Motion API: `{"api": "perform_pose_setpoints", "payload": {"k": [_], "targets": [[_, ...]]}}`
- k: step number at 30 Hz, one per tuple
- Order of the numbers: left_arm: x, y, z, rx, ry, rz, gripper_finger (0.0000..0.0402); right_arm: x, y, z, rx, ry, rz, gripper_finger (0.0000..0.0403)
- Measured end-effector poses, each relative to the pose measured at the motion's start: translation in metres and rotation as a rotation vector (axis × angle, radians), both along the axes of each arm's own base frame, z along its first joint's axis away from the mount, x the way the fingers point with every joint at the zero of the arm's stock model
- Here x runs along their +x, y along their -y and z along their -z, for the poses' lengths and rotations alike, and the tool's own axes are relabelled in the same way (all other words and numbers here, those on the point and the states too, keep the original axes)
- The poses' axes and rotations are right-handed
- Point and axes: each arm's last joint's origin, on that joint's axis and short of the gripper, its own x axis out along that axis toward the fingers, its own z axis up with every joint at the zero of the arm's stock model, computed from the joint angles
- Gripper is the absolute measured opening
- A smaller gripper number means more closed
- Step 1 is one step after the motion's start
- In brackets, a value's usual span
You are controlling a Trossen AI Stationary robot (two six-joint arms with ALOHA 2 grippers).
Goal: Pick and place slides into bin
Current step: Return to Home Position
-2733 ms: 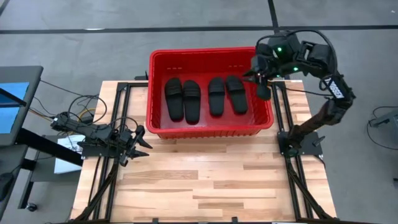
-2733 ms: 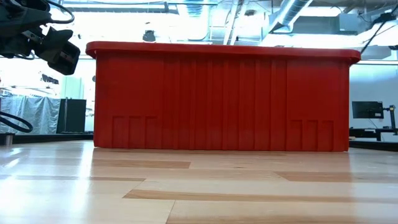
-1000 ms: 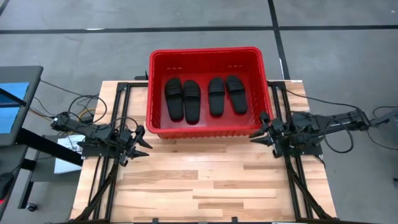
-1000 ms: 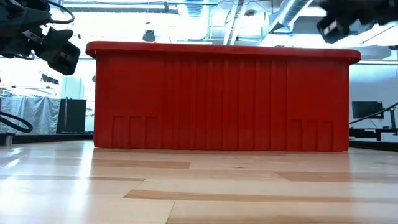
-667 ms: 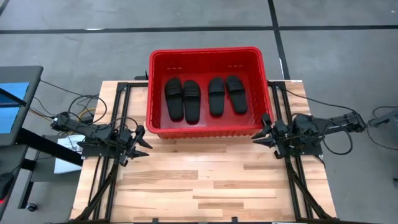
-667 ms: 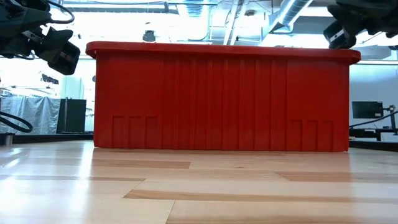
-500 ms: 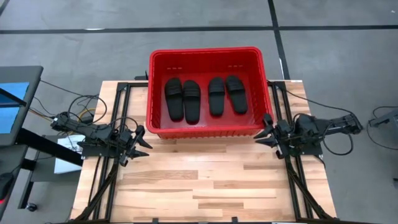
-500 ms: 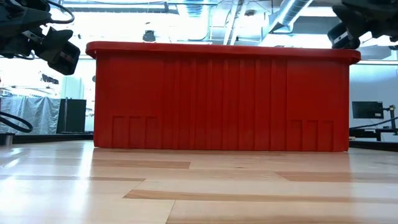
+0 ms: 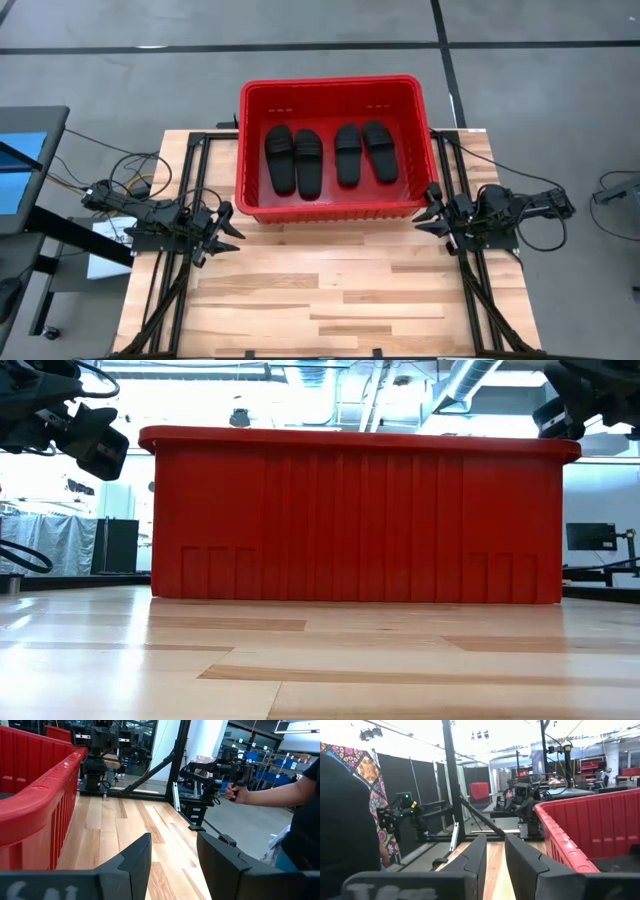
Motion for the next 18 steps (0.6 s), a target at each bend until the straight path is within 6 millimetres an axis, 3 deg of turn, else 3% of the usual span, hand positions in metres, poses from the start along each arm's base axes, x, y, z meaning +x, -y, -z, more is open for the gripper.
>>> {"api": "perform_pose_setpoints", "payload": {"k": [10, 18], "targets": [[0.0, 0.0, 0.0, 0.0, 0.0, 0.0, 0.0149, -0.002, -0.005, -0.002, 0.021, 0.03, -0.069, 0.0063], [0.0, 0.0, 0.0, 0.0, 0.0, 0.0, 0.0149, -0.01, -0.015, -0.017, -0.102, 0.255, -0.266, 0.0063]]}}
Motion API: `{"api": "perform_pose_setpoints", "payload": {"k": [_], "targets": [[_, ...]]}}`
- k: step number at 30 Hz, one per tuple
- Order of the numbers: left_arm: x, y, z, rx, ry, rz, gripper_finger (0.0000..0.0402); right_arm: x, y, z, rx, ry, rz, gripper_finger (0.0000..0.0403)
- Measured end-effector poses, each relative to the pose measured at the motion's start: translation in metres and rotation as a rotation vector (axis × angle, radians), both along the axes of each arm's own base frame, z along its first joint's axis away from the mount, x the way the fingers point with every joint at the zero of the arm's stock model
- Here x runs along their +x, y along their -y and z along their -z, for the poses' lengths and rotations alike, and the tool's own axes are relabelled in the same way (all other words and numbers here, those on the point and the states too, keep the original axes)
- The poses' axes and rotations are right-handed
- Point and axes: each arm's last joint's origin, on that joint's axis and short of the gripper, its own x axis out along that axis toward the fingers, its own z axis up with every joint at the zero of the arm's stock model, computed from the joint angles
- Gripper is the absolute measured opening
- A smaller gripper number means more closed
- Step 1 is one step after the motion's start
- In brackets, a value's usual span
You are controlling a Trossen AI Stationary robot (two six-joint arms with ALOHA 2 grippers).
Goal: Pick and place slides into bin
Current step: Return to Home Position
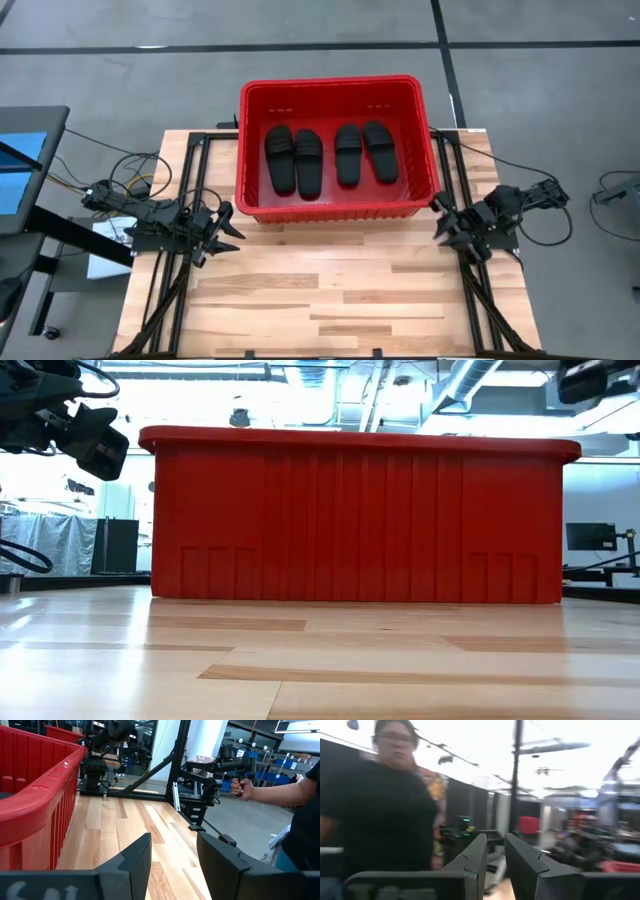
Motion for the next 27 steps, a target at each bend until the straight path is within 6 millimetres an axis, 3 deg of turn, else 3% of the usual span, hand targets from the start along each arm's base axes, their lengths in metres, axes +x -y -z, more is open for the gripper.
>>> {"api": "perform_pose_setpoints", "payload": {"k": [8, 12, 27], "targets": [[0.0, 0.0, 0.0, 0.0, 0.0, 0.0, 0.0149, -0.003, -0.009, 0.004, 0.013, -0.07, -0.147, 0.0063], [0.0, 0.0, 0.0, 0.0, 0.0, 0.0, 0.0149, -0.003, -0.014, 0.016, -0.039, -0.196, -0.194, 0.0063], [0.0, 0.0, 0.0, 0.0, -0.001, 0.0, 0.0149, -0.001, -0.021, 0.049, -0.135, -0.431, -0.191, 0.0063]]}}
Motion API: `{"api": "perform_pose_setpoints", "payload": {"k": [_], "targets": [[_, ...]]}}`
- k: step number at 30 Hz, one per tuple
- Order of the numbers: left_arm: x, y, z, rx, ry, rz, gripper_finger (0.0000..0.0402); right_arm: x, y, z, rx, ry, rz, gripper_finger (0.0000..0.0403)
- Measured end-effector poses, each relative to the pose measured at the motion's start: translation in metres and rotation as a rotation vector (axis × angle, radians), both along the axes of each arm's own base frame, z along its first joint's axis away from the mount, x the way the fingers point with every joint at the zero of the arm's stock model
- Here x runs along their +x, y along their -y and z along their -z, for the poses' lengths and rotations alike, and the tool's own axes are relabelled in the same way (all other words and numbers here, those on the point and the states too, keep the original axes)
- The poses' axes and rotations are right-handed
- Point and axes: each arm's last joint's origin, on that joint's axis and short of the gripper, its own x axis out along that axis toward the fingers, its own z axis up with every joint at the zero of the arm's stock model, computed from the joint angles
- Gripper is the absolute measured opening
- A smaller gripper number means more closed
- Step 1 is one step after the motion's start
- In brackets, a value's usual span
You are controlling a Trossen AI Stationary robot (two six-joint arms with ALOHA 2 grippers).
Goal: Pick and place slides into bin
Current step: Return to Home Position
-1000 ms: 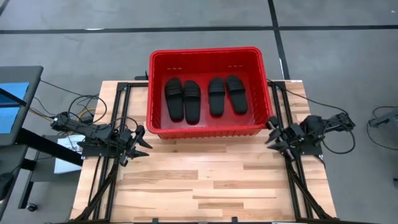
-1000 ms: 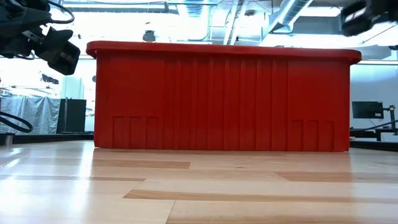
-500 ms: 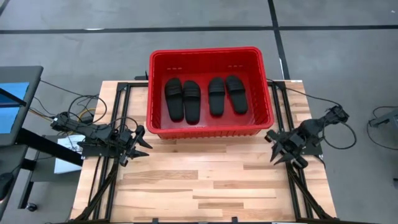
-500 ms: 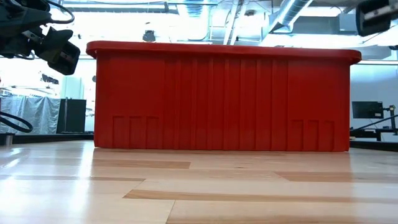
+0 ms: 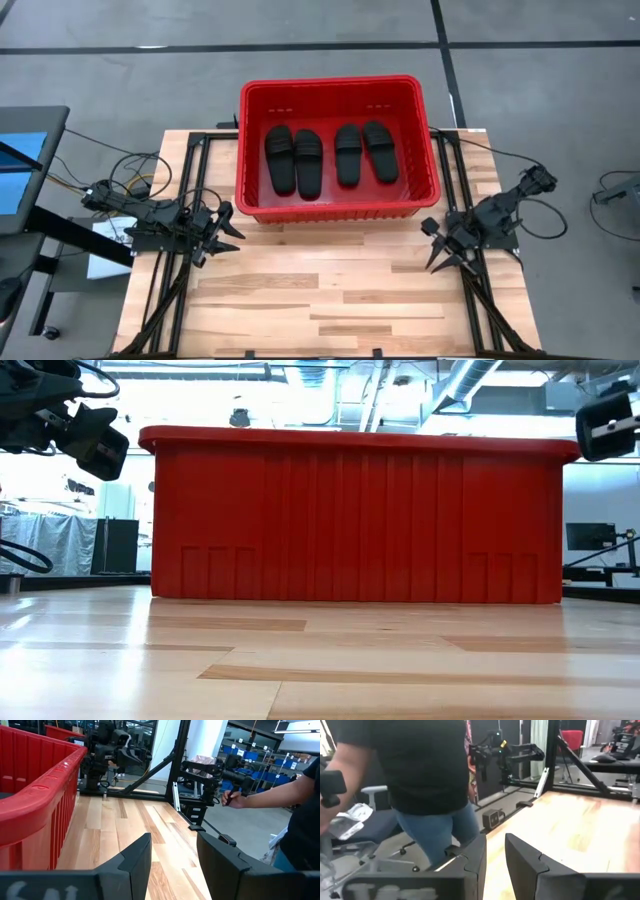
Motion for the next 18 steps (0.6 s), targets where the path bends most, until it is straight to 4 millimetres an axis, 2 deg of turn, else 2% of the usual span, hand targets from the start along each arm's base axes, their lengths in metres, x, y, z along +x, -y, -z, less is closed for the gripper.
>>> {"api": "perform_pose_setpoints", "payload": {"k": [5, 10, 18], "targets": [[0.0, 0.0, -0.0001, 0.0, 0.0, 0.0, 0.0149, 0.0027, -0.001, 0.002, 0.052, 0.005, 0.021, 0.0063], [0.0, 0.0, 0.0, 0.0, 0.0, 0.0, 0.0149, 0.0044, -0.0008, 0.0041, 0.161, -0.066, 0.066, 0.0063], [0.0, 0.0, 0.0, 0.0, 0.0, 0.0, 0.0149, 0.0051, 0.0002, 0.0046, 0.176, -0.081, 0.107, 0.0063]]}}
